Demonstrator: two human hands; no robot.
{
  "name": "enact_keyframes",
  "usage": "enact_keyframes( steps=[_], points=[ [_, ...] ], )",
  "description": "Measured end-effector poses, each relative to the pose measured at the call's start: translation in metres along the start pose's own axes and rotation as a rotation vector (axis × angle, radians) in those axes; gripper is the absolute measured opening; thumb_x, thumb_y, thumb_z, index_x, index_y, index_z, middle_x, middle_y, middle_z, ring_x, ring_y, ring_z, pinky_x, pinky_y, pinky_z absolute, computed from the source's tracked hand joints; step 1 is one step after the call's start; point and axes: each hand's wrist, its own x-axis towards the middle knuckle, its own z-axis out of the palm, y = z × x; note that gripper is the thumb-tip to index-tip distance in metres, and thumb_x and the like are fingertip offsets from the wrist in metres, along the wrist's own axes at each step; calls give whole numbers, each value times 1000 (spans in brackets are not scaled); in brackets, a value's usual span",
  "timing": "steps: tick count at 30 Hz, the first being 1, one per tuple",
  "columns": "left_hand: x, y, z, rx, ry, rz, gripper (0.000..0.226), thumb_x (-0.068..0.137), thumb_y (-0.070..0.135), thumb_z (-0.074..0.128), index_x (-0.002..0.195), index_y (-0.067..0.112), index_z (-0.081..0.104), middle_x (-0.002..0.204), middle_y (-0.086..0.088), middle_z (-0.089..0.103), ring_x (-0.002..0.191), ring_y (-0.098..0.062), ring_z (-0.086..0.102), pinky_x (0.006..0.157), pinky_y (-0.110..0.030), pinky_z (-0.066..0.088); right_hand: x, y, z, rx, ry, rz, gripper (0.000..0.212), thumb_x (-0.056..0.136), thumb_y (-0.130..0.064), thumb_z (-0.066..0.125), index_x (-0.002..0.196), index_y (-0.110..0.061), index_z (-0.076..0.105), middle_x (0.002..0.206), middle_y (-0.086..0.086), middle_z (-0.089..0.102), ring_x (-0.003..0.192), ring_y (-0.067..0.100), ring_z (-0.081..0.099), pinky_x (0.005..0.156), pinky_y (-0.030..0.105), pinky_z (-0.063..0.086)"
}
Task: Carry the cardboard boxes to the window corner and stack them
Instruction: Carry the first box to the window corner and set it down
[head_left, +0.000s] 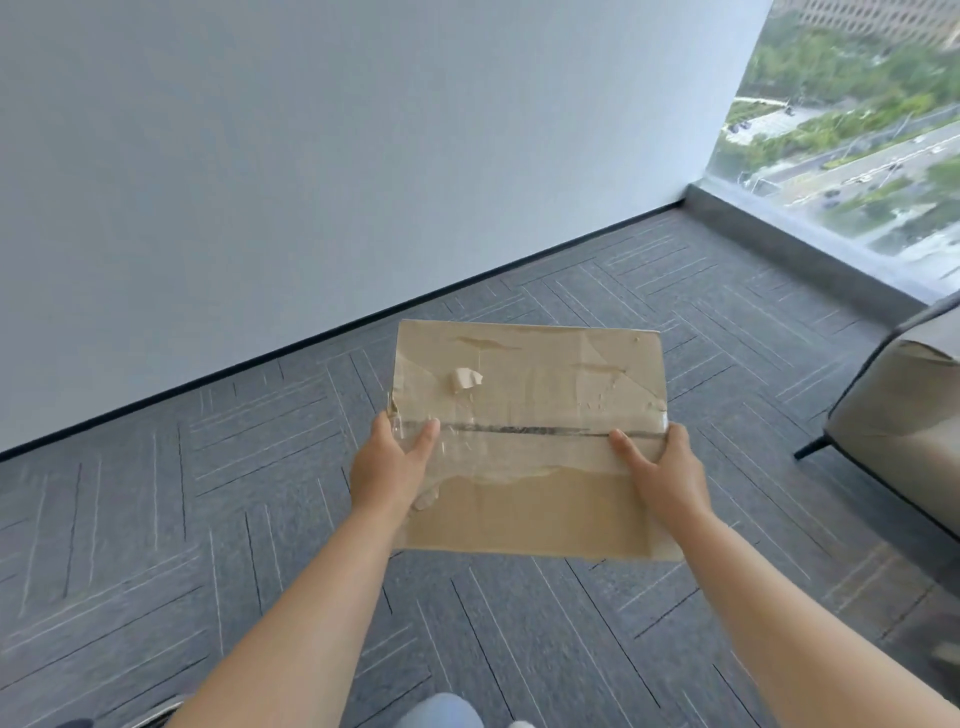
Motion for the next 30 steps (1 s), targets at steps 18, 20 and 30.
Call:
enact_keyframes(
  steps=[18, 20, 30],
  points=[
    [381, 134, 43, 27, -175, 229, 68, 87, 55, 49, 137, 12, 34, 139, -8, 47, 124, -29, 48, 92, -38, 43, 285, -151, 97, 97, 218, 104, 53, 81, -53, 61, 113, -14, 42, 103, 4, 56, 90, 25, 54, 75, 36, 44],
    [413, 151, 51, 16, -190, 245, 64, 87, 52, 51, 135, 12, 37, 138, -7, 48, 123, -27, 49, 91, -36, 42, 313, -165, 101, 120, 236, 110, 54, 82, -52, 61, 116, -14, 43, 104, 4, 56, 92, 25, 54, 76, 36, 44],
    [548, 237, 130, 25, -234, 271, 66, 85, 57, 51, 134, 15, 39, 134, -5, 52, 121, -27, 51, 93, -39, 45, 467, -196, 90, 129, 291, 156, 54, 81, -53, 62, 115, -16, 43, 103, 2, 55, 93, 24, 55, 79, 38, 46]
  ],
)
